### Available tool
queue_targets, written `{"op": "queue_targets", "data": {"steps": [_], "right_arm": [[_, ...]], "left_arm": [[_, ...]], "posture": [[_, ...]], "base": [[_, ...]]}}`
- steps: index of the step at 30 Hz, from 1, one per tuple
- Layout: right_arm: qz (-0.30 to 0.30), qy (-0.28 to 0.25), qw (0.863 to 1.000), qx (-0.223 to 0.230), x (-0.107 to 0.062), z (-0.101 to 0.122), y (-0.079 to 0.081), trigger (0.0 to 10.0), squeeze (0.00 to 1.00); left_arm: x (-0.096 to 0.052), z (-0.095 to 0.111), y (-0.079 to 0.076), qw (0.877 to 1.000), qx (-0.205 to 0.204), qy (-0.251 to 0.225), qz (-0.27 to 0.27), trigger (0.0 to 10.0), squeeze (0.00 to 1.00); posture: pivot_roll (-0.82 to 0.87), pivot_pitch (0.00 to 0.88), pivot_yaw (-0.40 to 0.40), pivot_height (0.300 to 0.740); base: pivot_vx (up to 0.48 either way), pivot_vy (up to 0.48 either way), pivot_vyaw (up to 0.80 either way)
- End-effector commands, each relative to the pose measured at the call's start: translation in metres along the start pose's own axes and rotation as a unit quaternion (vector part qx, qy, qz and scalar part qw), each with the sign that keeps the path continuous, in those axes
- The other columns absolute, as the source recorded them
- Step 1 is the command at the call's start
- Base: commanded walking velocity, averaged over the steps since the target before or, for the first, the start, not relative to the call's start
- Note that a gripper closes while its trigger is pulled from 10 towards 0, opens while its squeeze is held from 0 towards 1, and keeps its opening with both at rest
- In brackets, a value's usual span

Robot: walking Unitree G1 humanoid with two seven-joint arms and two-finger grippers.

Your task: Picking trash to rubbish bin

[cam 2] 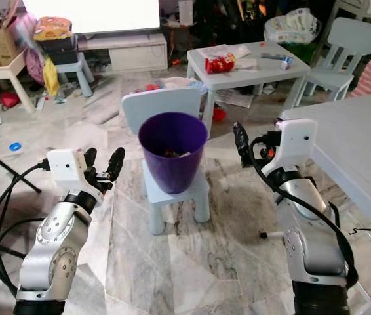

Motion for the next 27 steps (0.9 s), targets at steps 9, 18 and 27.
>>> {"op": "queue_targets", "data": {"steps": [9, 18, 27], "right_arm": [[-0.004, -0.007, 1.000, 0.000, 0.0003, 0.0046, -0.0027, 10.0, 0.00], [-0.003, -0.006, 1.000, -0.001, 0.0001, 0.0042, -0.0024, 10.0, 0.00], [-0.001, -0.008, 1.000, 0.000, 0.0007, 0.0043, -0.0018, 10.0, 0.00]], "left_arm": [[0.0011, 0.0021, -0.0035, 1.000, 0.007, -0.001, -0.011, 10.0, 0.00], [0.0007, 0.0013, -0.0032, 1.000, 0.008, 0.001, -0.010, 10.0, 0.00], [0.0005, 0.0010, -0.0031, 1.000, 0.010, 0.002, -0.009, 10.0, 0.00]], "posture": [[-0.01, 0.054, -0.009, 0.740], [-0.01, 0.052, -0.009, 0.740], [-0.01, 0.052, -0.009, 0.740]], "base": [[0.336, 0.000, 0.00], [0.311, 0.000, -0.48], [0.273, 0.000, -0.56]]}}
Point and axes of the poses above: a point about 5 cm out from each wrist's last joint towards the gripper, its own x axis pointing out of the wrist towards the gripper, its own z axis along the axis of the wrist's last joint, y = z × x, the point moved 1 cm from there along x, pointing out of the wrist towards the gripper, and after that the axes turned 10 degrees about -x, right-handed, at the moved point
